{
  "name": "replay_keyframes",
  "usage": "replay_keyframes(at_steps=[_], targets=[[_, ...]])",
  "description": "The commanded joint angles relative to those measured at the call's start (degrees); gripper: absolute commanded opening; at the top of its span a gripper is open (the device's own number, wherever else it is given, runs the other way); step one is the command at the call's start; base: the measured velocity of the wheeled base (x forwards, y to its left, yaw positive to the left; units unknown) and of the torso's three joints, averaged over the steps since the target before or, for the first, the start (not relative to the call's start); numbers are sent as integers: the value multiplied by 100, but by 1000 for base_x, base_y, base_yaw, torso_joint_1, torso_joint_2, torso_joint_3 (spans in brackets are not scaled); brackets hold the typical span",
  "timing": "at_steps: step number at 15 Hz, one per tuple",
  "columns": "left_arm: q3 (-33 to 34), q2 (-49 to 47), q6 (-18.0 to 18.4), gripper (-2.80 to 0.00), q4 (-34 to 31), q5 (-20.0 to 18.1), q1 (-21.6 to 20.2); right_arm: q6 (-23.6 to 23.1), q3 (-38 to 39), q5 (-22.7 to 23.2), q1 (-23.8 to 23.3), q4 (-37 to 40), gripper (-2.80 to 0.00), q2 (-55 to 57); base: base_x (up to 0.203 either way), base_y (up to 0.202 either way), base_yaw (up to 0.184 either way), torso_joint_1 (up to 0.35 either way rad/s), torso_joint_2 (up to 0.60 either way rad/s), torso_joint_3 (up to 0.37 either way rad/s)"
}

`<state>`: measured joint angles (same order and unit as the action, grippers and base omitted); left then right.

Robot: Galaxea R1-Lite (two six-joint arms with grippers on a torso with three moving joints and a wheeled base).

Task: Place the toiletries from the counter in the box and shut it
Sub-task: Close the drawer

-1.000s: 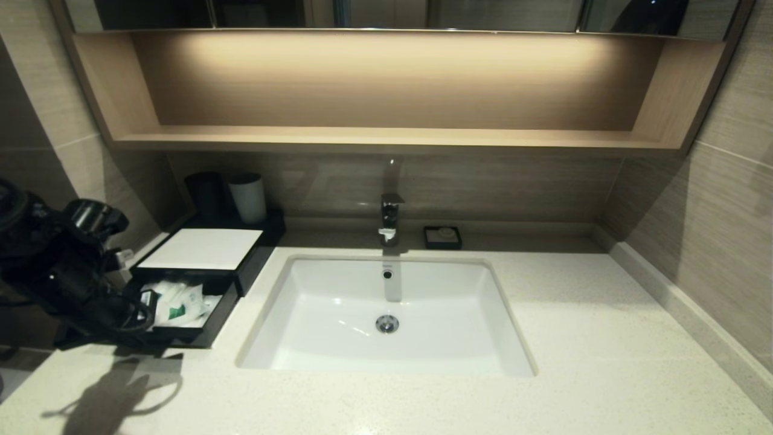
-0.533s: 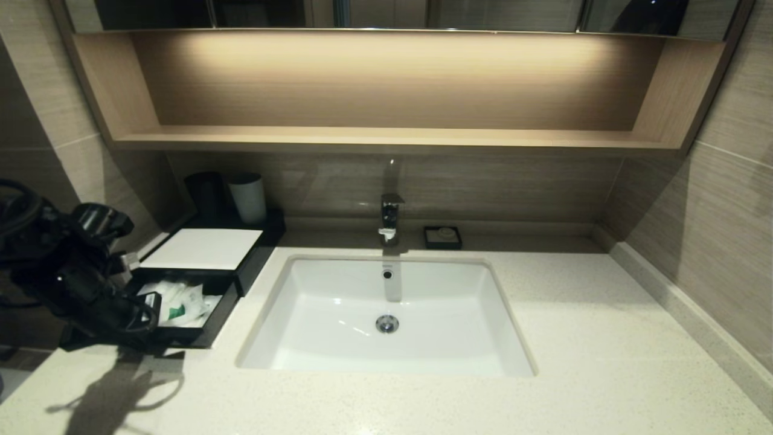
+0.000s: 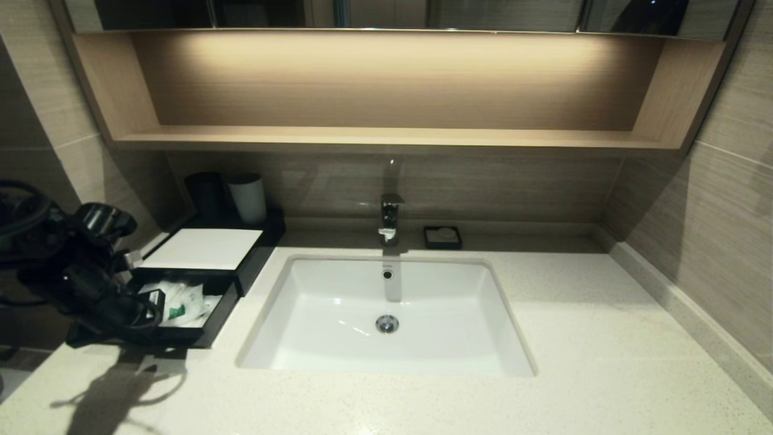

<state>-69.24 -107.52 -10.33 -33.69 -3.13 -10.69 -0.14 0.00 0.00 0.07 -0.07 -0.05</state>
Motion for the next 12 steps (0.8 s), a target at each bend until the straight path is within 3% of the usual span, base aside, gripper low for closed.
replay_keyframes(at_steps=[1,12], targets=[[-10,-14,-13,-280,9,-12,7,-3,9,0,1,-1,-280,-3,0,0,0,0,0,0],[-4,-113,-57,-280,240,-38,111,-3,9,0,10,-1,-280,-4,0,0,0,0,0,0]])
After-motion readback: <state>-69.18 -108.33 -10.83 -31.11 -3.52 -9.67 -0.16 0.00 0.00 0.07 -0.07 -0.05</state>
